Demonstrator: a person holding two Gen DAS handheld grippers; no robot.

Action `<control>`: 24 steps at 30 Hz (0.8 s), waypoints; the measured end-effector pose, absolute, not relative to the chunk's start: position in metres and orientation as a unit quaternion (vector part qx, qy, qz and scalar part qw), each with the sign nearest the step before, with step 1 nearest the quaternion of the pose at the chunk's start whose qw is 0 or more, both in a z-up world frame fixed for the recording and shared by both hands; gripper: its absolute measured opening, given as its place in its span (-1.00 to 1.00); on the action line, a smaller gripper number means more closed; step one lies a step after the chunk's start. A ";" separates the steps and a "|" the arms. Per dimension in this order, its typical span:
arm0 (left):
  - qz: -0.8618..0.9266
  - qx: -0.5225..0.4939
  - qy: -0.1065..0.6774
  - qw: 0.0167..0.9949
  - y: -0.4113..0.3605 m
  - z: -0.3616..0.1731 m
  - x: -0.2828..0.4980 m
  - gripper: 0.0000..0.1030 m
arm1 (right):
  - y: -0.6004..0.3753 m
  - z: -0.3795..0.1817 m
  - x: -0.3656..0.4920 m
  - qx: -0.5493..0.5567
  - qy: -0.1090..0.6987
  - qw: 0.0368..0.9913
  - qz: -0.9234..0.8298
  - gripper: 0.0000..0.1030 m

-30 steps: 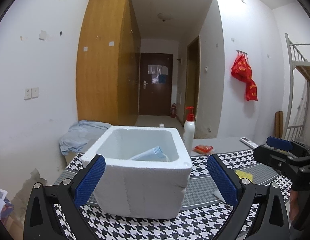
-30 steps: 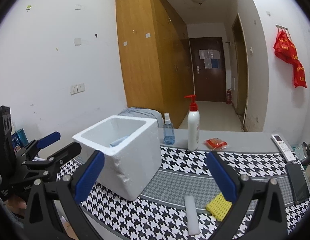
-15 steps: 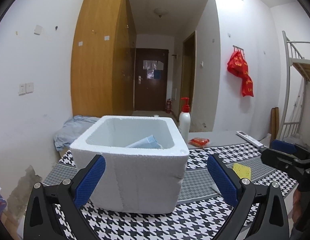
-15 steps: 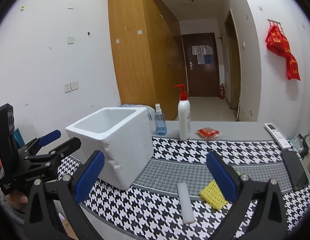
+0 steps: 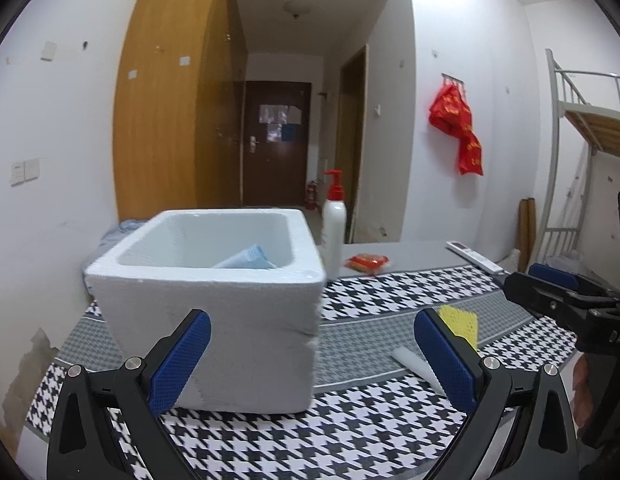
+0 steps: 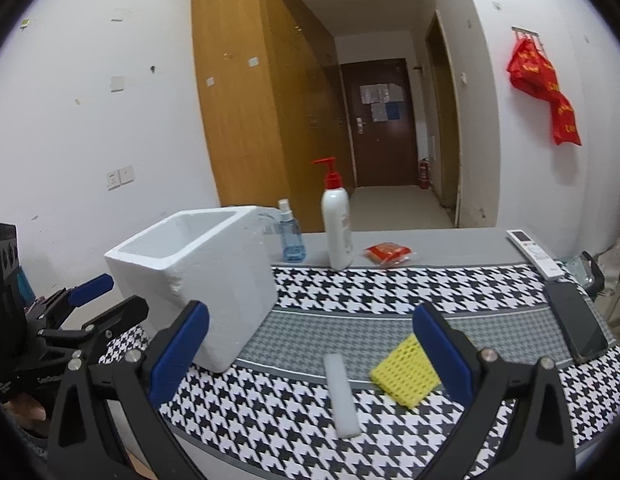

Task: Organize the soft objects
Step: 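Withdraw both tools from the foam box toward the yellow sponge and white tube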

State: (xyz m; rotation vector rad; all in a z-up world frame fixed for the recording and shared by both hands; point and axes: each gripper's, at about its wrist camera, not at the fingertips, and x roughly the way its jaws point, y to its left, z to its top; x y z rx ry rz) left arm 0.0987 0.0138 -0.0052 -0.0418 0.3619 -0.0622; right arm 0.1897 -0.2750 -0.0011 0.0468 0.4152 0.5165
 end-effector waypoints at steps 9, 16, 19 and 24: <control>-0.034 -0.010 0.192 0.981 -0.012 -0.013 0.109 0.98 | -0.300 -0.006 0.195 0.032 0.215 0.949 0.227 0.99; -0.029 -0.004 0.204 0.978 -0.039 -0.020 0.113 0.98 | -0.320 -0.014 0.200 0.028 0.225 0.947 0.226 0.99; -0.017 0.002 0.211 0.977 -0.049 -0.022 0.116 0.98 | -0.327 -0.016 0.202 0.028 0.226 0.947 0.226 0.99; -0.014 0.007 0.225 0.974 -0.067 -0.031 0.120 0.98 | -0.335 -0.030 0.207 0.025 0.240 0.946 0.216 0.99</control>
